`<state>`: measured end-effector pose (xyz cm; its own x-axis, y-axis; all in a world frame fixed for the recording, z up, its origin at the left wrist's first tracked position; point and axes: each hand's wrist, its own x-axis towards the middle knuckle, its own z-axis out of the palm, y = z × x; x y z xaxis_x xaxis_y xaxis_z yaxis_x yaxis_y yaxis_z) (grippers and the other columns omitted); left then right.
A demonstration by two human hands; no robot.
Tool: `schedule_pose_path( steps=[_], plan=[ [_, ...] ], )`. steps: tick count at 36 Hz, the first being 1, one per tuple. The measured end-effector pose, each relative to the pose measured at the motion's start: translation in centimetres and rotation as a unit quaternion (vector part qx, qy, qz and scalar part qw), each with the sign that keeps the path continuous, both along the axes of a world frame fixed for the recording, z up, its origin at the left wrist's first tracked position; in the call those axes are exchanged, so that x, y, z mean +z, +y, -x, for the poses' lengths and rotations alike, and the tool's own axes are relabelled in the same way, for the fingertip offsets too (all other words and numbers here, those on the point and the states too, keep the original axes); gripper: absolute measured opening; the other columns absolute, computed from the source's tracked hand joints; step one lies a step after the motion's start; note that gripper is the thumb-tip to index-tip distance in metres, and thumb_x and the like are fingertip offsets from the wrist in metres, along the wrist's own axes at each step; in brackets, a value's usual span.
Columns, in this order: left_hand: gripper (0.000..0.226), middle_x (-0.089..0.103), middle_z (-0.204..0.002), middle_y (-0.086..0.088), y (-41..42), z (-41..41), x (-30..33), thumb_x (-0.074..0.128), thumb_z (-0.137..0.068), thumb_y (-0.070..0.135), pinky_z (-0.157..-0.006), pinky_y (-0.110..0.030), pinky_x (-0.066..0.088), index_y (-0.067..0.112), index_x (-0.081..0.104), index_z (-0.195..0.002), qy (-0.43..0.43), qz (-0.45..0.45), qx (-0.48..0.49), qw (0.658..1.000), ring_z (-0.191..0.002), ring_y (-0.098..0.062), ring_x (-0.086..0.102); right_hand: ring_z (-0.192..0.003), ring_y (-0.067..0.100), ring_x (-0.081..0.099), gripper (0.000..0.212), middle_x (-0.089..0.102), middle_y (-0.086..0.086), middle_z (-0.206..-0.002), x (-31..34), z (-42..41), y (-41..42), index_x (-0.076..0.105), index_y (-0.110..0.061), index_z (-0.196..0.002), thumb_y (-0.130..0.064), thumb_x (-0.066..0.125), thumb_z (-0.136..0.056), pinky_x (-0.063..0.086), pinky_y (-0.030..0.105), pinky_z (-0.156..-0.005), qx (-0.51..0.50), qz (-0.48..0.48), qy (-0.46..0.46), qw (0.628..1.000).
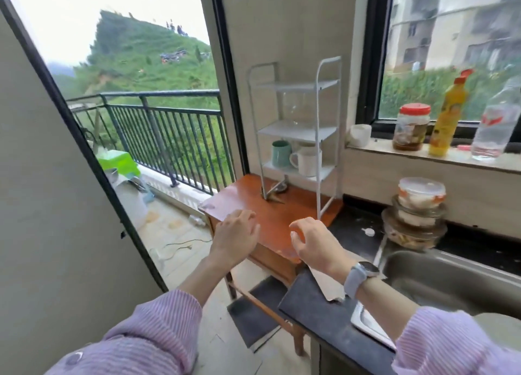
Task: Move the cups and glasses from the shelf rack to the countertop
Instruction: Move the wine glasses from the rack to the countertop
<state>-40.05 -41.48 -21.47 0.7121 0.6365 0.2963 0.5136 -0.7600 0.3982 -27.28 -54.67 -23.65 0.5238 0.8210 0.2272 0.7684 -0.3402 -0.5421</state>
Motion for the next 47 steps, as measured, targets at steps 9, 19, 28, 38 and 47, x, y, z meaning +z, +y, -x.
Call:
schedule_pose_path(
  steps=[9, 19, 28, 38, 47],
  plan=[
    [0.032, 0.059, -0.12, -0.011, 10.9, -7.5, 3.0, 0.049, -0.091, 0.022, -0.097, -0.045, 0.044, 0.01, 0.055, -0.12, -0.04, 0.014, -0.013, 0.999, -0.111, -0.027, 0.055, -0.105, 0.032, 0.056, 0.027, 0.063, 0.015, -0.113, 3.1, -8.0, 11.1, 0.061, -0.007, -0.107, -0.02, 0.043, -0.09, 0.046, 0.045, -0.092, -0.001, -0.056, -0.009, 0.998],
    [0.031, 0.061, -0.116, -0.01, 20.4, -17.4, 4.2, 0.052, -0.089, 0.023, -0.091, -0.036, 0.046, 0.01, 0.057, -0.117, -0.093, 0.032, -0.045, 0.994, -0.105, -0.026, 0.057, -0.112, 0.024, 0.052, 0.031, 0.06, 0.012, -0.121, 5.4, -15.1, 20.2, 0.055, -0.009, -0.119, -0.02, 0.045, -0.092, 0.042, 0.032, -0.094, -0.024, -0.083, 0.001, 0.996],
    [0.033, 0.06, -0.12, -0.01, 28.9, -29.0, 4.4, 0.049, -0.09, 0.024, -0.093, -0.037, 0.043, 0.011, 0.054, -0.121, -0.14, 0.068, -0.138, 0.978, -0.109, -0.026, 0.056, -0.116, 0.026, 0.048, 0.031, 0.055, 0.013, -0.124, 7.2, -23.0, 27.6, 0.051, -0.008, -0.12, -0.019, 0.044, -0.092, 0.038, 0.033, -0.095, -0.139, -0.11, -0.024, 0.984],
    [0.067, 0.031, -0.147, -0.015, 35.3, -41.3, 4.7, 0.056, -0.089, 0.028, -0.109, -0.043, 0.031, 0.01, 0.021, -0.143, -0.119, 0.201, -0.212, 0.949, -0.134, -0.03, 0.034, -0.122, 0.033, 0.038, 0.045, 0.043, 0.021, -0.133, 7.9, -30.8, 34.2, 0.032, 0.0, -0.133, -0.016, 0.043, -0.092, 0.033, 0.041, -0.102, -0.299, -0.125, 0.076, 0.943],
    [0.076, 0.04, -0.141, -0.013, 37.2, -48.4, 3.8, 0.063, -0.084, 0.017, -0.103, -0.041, 0.04, 0.011, 0.017, -0.144, -0.184, 0.347, -0.257, 0.883, -0.13, -0.026, 0.039, -0.111, 0.029, 0.051, 0.053, 0.054, 0.009, -0.118, 6.7, -36.8, 36.3, 0.031, -0.007, -0.133, -0.012, 0.051, -0.084, 0.035, 0.025, -0.079, -0.359, -0.219, 0.182, 0.889]
  ],
)
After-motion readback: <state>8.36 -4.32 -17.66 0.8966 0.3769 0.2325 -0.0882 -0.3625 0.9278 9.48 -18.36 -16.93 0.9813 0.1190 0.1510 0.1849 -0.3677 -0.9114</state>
